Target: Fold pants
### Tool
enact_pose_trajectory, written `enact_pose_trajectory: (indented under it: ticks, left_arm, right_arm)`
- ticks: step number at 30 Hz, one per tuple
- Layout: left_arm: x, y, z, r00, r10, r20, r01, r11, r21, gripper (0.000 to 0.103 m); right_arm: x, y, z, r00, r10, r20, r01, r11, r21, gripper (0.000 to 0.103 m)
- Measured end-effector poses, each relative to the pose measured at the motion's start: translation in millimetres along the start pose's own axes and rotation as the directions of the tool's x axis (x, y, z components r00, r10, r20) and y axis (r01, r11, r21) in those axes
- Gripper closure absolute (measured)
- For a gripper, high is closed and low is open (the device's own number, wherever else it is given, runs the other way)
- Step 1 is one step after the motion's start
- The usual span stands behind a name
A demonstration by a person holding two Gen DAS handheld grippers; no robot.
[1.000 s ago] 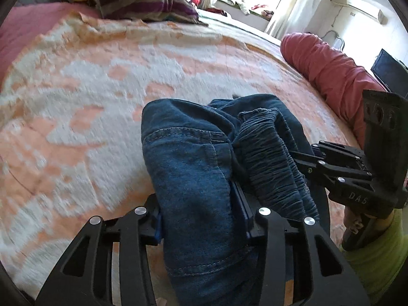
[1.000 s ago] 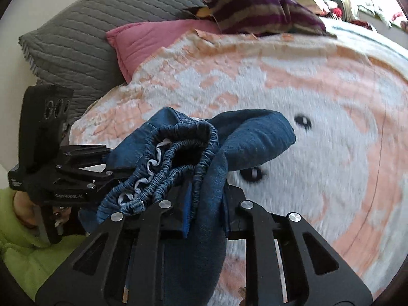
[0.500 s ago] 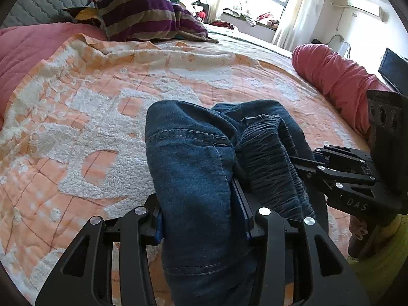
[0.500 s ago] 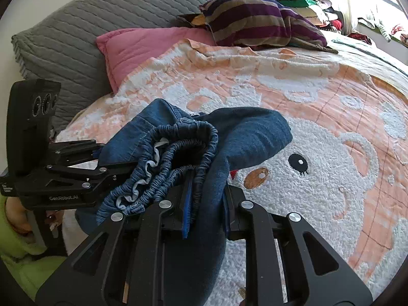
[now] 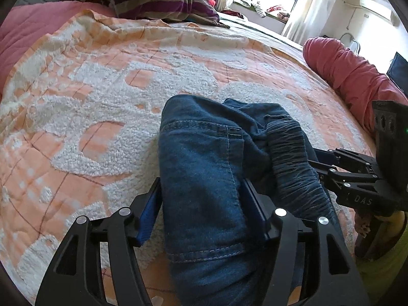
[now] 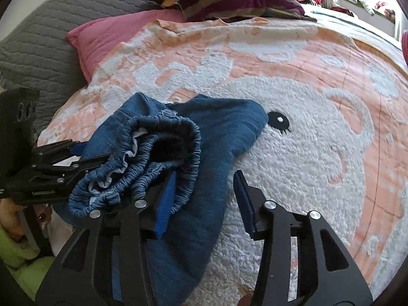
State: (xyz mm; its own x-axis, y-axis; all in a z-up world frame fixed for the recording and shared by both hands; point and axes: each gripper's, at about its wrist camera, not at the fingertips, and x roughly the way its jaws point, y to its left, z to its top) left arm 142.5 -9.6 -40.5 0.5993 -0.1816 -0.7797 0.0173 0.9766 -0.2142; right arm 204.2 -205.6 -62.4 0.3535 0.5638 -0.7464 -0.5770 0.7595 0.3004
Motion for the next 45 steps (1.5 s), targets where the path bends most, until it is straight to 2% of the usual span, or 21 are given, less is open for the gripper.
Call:
enact_pose_trajectory:
  ticks: [2,4,6,8,9,10,12,14,15,21,31,37,42,45]
  left_arm:
    - [-0.9,0.0,-0.6,1.0,-0.001,0.001,0.001,1.0,0.001,0.042]
    - [-3.4,0.1,-0.8,1.0,-0.004,0.002,0.004,1.0,-0.001,0.039]
    - [-8.3,-0.1,-1.7,1.0,-0.01,0.009,0.01,1.0,-0.003,0.039]
    - [-13.9,-0.2,-2.6,1.0,-0.014,0.016,0.014,1.0,-0.004,0.038]
    - [-16.9,-0.3,-3.2,1.0,-0.016,0.02,0.016,1.0,-0.005,0.03]
    - [-21.7,-0.3,-3.9,0.999,-0.02,0.029,0.02,1.0,-0.007,0.027]
    - [-33.2,-1.3,-5.6,0.999,-0.021,0.05,0.021,1.0,-0.004,0.027]
    - [-42.8,-1.9,-6.7,0.998,-0.021,0.067,0.021,1.0,-0.004,0.024]
    - [-48.0,-2.0,-7.6,0.997,-0.02,0.075,0.021,1.0,-0.005,0.015]
    - [-81.5,-4.5,-20.1,0.992,-0.005,0.123,0.003,1.0,0.016,0.005]
    - [-128.0,-11.9,-58.8,0.988,0.017,0.152,-0.025,0.998,0.052,0.005]
    - [-143.2,-13.6,-80.7,0.989,0.028,0.147,-0.036,0.998,0.053,0.005]
    - [-151.3,-14.6,-96.4,0.991,0.032,0.127,-0.038,0.998,0.051,0.005]
    - [-152.4,-15.9,-103.8,0.993,0.047,0.113,-0.054,0.997,0.063,0.005]
  right_arm:
    - [-2.2,1.5,-0.2,1.0,-0.009,0.003,0.009,1.0,-0.002,0.061]
    - [-7.3,3.9,-0.3,1.0,-0.018,0.017,0.018,1.0,-0.003,0.054]
    - [-14.9,5.1,-0.5,0.999,-0.023,0.04,0.023,1.0,0.0,0.042]
    - [-23.6,7.7,-0.9,0.998,-0.031,0.063,0.032,0.999,-0.005,0.036]
    - [-29.2,10.0,-1.0,0.996,-0.043,0.077,0.044,0.999,-0.012,0.033]
    - [-33.4,11.6,-1.1,0.995,-0.048,0.088,0.05,0.999,-0.015,0.03]
    - [-45.6,16.4,-1.2,0.992,-0.054,0.118,0.057,0.998,-0.019,0.018]
    - [-58.0,20.9,-1.6,0.987,-0.06,0.149,0.065,0.998,-0.025,0.014]
    - [-63.7,23.1,-2.0,0.985,-0.063,0.163,0.068,0.997,-0.029,0.012]
    - [-97.0,39.6,-10.1,0.967,-0.1,0.233,0.119,0.991,-0.069,0.009]
    - [-134.5,67.0,-37.1,0.947,-0.143,0.287,0.178,0.979,-0.099,0.009]
    - [-149.5,82.2,-56.3,0.945,-0.148,0.291,0.186,0.977,-0.108,0.009]
    - [-158.3,89.7,-75.8,0.945,-0.141,0.294,0.164,0.985,-0.054,0.009]
    - [-153.9,96.0,-88.8,0.951,-0.164,0.263,0.183,0.982,-0.048,0.009]
